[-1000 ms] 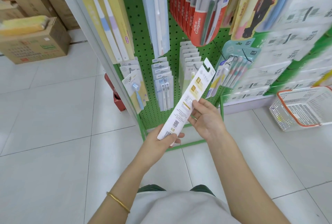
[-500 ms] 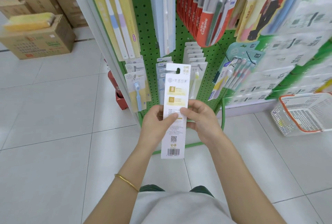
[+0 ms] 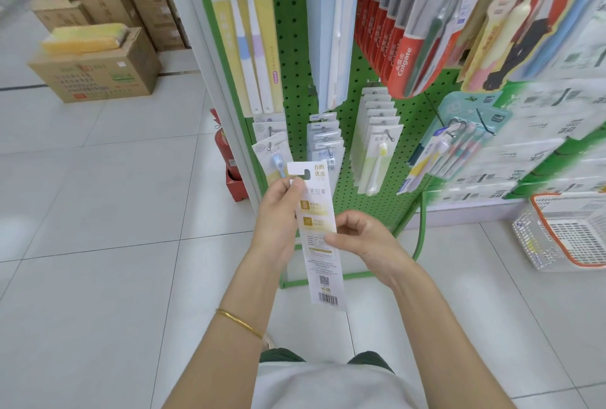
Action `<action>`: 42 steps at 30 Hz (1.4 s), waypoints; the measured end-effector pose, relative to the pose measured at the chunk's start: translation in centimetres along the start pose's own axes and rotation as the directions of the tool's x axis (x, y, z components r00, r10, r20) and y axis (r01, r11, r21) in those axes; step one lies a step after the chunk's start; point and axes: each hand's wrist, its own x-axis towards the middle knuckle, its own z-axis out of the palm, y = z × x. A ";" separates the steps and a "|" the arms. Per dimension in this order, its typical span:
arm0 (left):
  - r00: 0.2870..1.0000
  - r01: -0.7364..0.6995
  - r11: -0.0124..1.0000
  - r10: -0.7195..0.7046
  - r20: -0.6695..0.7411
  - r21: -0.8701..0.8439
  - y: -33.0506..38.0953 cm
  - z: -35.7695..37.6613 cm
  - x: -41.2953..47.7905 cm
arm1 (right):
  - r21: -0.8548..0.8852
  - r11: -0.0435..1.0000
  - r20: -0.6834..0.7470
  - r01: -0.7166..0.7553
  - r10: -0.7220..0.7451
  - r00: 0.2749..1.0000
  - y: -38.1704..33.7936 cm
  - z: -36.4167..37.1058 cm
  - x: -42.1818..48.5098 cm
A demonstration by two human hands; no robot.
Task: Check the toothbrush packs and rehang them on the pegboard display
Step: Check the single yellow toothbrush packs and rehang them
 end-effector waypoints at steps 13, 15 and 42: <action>0.999 0.016 0.999 -0.018 -0.050 -0.050 1.5 -3.4 2.5 | -0.032 0.993 0.191 -0.118 0.122 0.974 1.3 4.1 3.4; 0.993 -0.001 0.999 0.007 -0.121 0.045 1.6 -3.6 2.8 | -0.166 0.980 0.000 -0.108 0.109 0.994 1.2 5.1 4.1; 0.952 -0.108 0.866 0.232 -0.201 0.489 0.6 -6.0 10.4 | -0.583 0.790 -0.405 -0.191 -0.079 0.911 2.0 9.3 11.0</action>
